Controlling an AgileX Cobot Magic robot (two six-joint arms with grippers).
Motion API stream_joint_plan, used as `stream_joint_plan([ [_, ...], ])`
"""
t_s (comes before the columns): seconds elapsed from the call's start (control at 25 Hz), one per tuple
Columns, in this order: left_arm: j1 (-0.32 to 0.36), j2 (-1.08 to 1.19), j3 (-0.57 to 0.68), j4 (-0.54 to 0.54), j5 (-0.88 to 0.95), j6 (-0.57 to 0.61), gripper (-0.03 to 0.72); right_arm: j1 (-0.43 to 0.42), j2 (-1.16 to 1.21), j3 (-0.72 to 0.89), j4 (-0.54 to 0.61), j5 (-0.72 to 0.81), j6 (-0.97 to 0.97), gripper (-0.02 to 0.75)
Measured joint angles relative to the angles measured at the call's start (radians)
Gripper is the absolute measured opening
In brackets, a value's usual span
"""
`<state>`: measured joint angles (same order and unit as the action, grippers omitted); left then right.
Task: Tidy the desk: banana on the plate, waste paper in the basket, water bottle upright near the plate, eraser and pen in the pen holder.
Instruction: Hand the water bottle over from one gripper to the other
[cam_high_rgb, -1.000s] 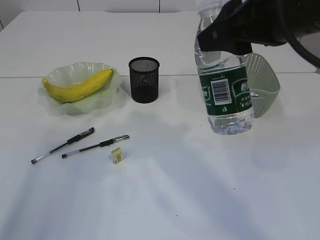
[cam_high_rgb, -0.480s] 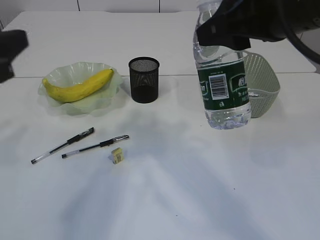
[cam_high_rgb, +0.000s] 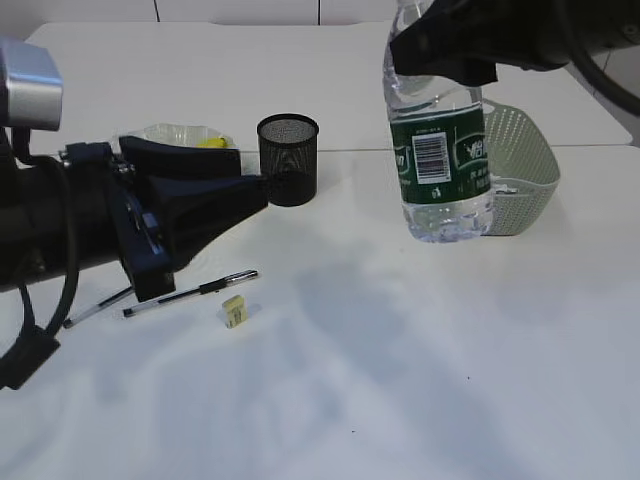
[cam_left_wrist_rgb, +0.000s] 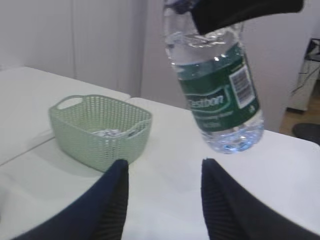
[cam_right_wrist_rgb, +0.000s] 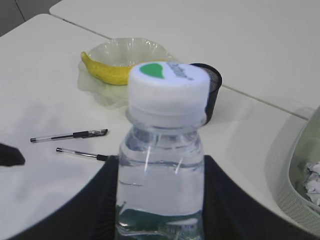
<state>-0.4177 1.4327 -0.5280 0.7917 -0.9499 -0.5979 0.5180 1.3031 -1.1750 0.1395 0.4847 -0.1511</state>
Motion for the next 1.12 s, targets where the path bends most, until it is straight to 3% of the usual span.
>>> stream_joint_plan([
  [0.16, -0.001, 0.024, 0.000, 0.008, -0.071, -0.013, 0.361, 0.000, 0.000, 0.000, 0.000, -0.035, 0.000, 0.308],
  [0.4, -0.001, 0.024, -0.046, 0.006, -0.093, -0.015, 0.453, 0.000, 0.000, 0.000, 0.013, -0.090, 0.000, 0.308],
  [0.92, -0.001, 0.024, -0.092, -0.051, -0.164, -0.041, 0.451, 0.024, 0.000, 0.000, 0.027, -0.192, -0.038, 0.308],
  [1.12, -0.001, 0.026, -0.092, -0.045, -0.161, -0.046, 0.545, 0.068, 0.005, 0.000, 0.027, -0.216, -0.065, 0.308],
])
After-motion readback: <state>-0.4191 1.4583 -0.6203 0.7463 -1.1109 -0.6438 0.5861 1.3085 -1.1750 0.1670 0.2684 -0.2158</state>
